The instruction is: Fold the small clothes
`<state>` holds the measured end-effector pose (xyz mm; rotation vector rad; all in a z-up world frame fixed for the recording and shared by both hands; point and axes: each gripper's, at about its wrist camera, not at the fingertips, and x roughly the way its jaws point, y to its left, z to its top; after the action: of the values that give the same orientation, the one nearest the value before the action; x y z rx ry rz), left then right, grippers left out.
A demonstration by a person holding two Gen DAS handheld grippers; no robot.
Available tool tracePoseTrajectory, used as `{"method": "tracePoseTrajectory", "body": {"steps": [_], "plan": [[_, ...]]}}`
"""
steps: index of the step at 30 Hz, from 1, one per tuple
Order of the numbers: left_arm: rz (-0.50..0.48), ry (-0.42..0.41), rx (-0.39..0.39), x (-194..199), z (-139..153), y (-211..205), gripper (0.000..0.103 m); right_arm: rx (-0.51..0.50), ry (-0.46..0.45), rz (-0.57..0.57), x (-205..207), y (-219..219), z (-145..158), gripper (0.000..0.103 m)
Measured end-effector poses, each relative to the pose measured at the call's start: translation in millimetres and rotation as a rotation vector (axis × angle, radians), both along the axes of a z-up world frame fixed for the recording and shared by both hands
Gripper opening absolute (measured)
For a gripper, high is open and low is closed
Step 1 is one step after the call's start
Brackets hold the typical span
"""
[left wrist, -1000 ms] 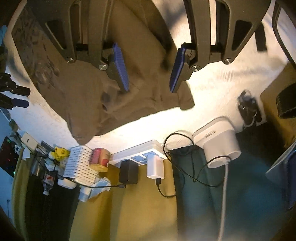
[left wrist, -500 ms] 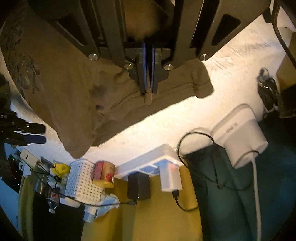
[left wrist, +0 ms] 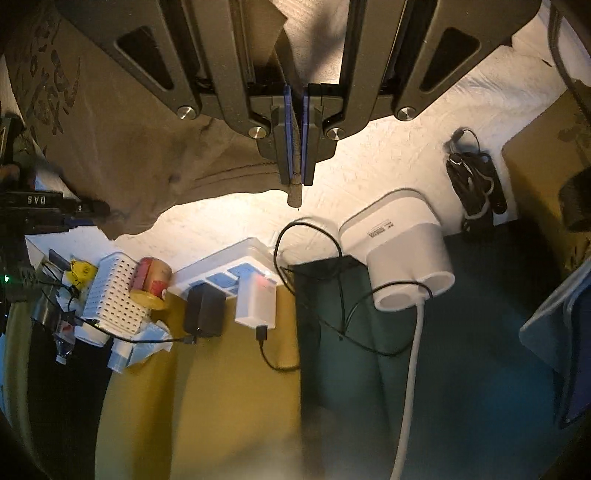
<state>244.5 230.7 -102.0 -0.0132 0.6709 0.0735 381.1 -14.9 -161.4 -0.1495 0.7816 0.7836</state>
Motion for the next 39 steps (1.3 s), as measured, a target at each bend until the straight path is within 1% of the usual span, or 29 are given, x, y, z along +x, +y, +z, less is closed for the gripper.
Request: {"method": "tracePoseTrajectory", "body": {"steps": [1,2,6,8,10,12,14,17,19,20,21,22,23,24,26,31,36,37,39], "plan": [[0.007,0.0,0.001,-0.2,-1.1,0.5,0.002,0.007,-0.007,0.004,0.0,1.3,1.8,0.011],[0.008,0.006,0.002,0.1,-1.7,0.1,0.002,0.008,-0.017,0.005,-0.4,2.5,3.2,0.01],[0.023,0.009,0.012,-0.3,-2.1,2.0,0.002,-0.026,-0.079,0.012,-4.3,10.0,7.8,0.01],[0.028,0.045,0.026,4.0,-9.8,3.1,0.002,-0.04,-0.075,0.004,-1.3,12.6,3.5,0.01],[0.037,0.078,-0.002,7.3,-15.5,6.4,0.003,-0.075,-0.068,-0.007,1.0,16.9,-3.5,0.01],[0.047,0.064,-0.024,4.8,-12.1,8.3,0.004,-0.086,-0.092,-0.014,-1.4,16.9,-1.7,0.01],[0.046,0.065,-0.04,2.8,-9.8,7.9,0.004,-0.098,-0.096,-0.022,-3.1,15.6,-2.0,0.01],[0.05,0.071,-0.046,-1.8,-5.7,5.4,0.005,-0.119,-0.107,-0.045,-5.7,13.6,-2.0,0.017],[0.049,0.064,-0.063,-5.1,-1.2,4.2,0.008,-0.13,-0.118,-0.059,-8.5,9.8,-1.3,0.018],[0.047,0.058,-0.069,-7.9,2.0,2.8,0.012,-0.131,-0.12,-0.064,-9.4,8.3,-0.7,0.019],[0.045,0.053,-0.068,-10.7,4.7,1.1,0.028,-0.132,-0.123,-0.071,-10.9,5.8,0.3,0.022],[0.04,0.047,-0.069,-13.6,7.3,-1.1,0.047,-0.133,-0.127,-0.078,-12.5,3.6,1.8,0.027],[0.029,0.035,-0.073,-17.8,10.4,-4.1,0.053,-0.133,-0.133,-0.087,-14.3,0.5,3.6,0.032],[0.012,0.025,-0.079,-22.0,13.5,-7.7,0.055,-0.131,-0.136,-0.092,-15.6,-2.0,5.3,0.037],[-0.003,0.024,-0.072,-27.2,16.8,-14.6,0.055,-0.12,-0.142,-0.102,-20.2,-8.2,9.9,0.043],[-0.041,0.05,-0.091,-36.7,9.1,-28.7,0.055,-0.11,-0.144,-0.105,-38.7,-19.0,15.5,0.043],[-0.08,0.115,-0.06,-38.0,-11.1,-44.1,0.054,-0.106,-0.129,-0.096,-60.3,-28.5,12.2,0.043],[-0.076,0.124,-0.053,-37.4,-15.7,-44.7,0.042,-0.106,-0.125,-0.092,-64.7,-30.0,10.8,0.043],[-0.079,0.14,-0.036,-37.1,-20.1,-45.6,0.01,-0.108,-0.114,-0.081,-71.8,-31.4,7.4,0.043]]}}
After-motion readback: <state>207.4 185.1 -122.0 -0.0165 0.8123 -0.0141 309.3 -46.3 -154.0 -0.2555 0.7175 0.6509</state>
